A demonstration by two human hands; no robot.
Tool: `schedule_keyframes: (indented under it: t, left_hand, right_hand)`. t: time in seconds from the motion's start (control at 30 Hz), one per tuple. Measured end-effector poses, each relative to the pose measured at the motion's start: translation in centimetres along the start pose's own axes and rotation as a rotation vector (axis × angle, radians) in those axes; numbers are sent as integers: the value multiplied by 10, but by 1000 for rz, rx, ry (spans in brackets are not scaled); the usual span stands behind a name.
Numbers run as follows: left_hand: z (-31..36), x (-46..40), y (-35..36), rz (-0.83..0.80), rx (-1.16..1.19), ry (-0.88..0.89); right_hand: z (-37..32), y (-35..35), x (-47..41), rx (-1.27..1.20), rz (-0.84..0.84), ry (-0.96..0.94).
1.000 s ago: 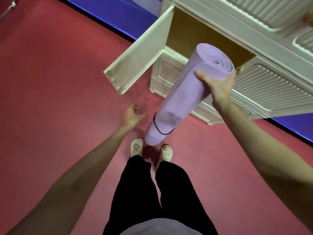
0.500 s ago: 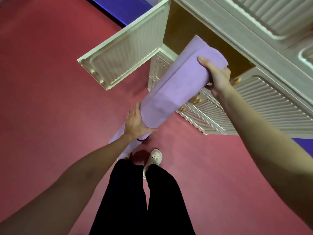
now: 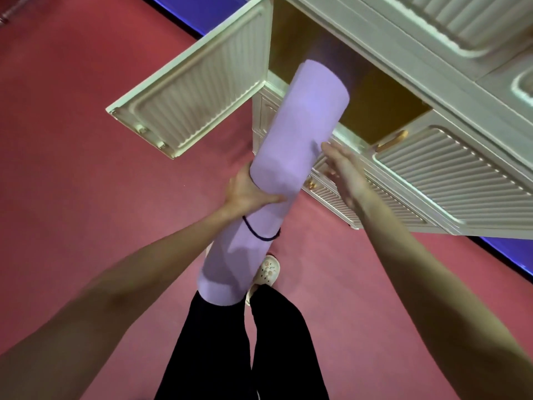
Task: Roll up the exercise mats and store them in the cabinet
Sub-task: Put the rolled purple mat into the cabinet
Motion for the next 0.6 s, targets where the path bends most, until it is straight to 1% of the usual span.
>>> schedule_keyframes:
  t: [0.1,0.17,0.23,0.33,0.47,0.6]
  left_hand:
    - [19,-6,3,-24,132,-70]
    - [34,-11,7,-41,282,-107]
    - [55,-16,9,-71,417,-118]
    - [85,-26,8,-128,490,-115]
    - [106,-46,9,-172,517,-160]
    - [113,-59,14,-207,562,-153]
  right_hand:
    - [27,0,15,137,-43,25]
    - [37,1,29,171,-100,55]
    - [40,1,41,143,-128,48]
    - [40,-2,49,82,-144,-36]
    - [43,-1,53,120,-96,-168]
    - [41,-1,49,111,30,-185]
Point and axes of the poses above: each hand's wrist, its own x-axis away from the middle knuckle, its own y-axis out of the palm, z = x × y, the point moved 5 cm from there along -x, towards the middle knuckle, and after that the axes turned 4 degrees about -x, right-handed, at the moved point
